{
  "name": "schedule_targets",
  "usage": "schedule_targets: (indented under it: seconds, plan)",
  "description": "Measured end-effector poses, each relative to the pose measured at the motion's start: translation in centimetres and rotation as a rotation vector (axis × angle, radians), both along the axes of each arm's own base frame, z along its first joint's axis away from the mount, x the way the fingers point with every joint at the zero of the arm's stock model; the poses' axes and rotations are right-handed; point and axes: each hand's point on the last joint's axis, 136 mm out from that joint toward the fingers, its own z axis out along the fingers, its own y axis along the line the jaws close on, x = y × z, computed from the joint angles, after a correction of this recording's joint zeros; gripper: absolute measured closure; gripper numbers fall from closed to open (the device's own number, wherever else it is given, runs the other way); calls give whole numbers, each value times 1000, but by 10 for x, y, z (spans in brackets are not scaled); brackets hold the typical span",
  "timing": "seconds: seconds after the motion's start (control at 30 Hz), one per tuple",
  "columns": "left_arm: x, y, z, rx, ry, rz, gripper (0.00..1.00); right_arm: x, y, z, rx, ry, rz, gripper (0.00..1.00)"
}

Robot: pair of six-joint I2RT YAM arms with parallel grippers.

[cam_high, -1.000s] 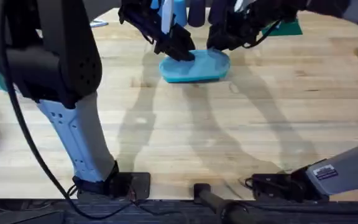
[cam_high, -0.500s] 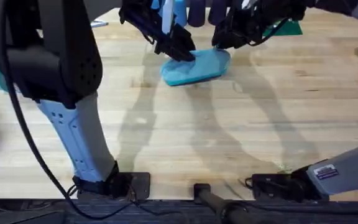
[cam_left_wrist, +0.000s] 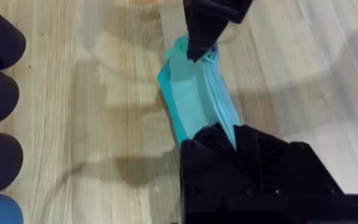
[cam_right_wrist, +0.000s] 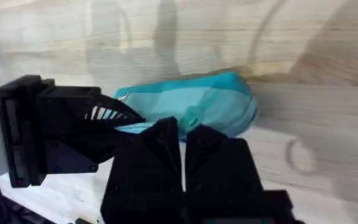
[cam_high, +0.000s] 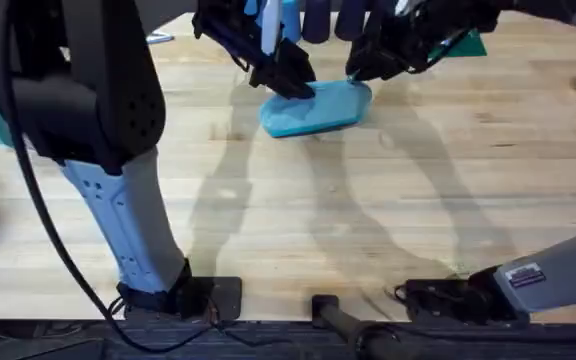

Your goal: Unzip the bag, pick up the pens from the table one at a time and place them inside, then zip the bag closed.

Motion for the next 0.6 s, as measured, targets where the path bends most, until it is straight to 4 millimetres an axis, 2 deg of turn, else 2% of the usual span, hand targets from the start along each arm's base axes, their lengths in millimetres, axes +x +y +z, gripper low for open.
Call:
schedule_targets:
  seconds: [0.13, 0.43, 0.5, 0.6]
  plan:
    - [-1, -1, 0, 3, -1, -3, 959, -1, -16, -3, -1, 31, -33, 970]
    - [-3, -6, 1, -7, 2, -15, 959, -9, -38, -3, 18, 82, -62, 969]
    - [-4, -1, -3, 24, 11, -9, 959, -4, -64, -6, -54, 71, -121, 970]
    - [0, 15, -7, 58, 22, 23, 959, 4, -121, -5, -146, 59, -253, 971]
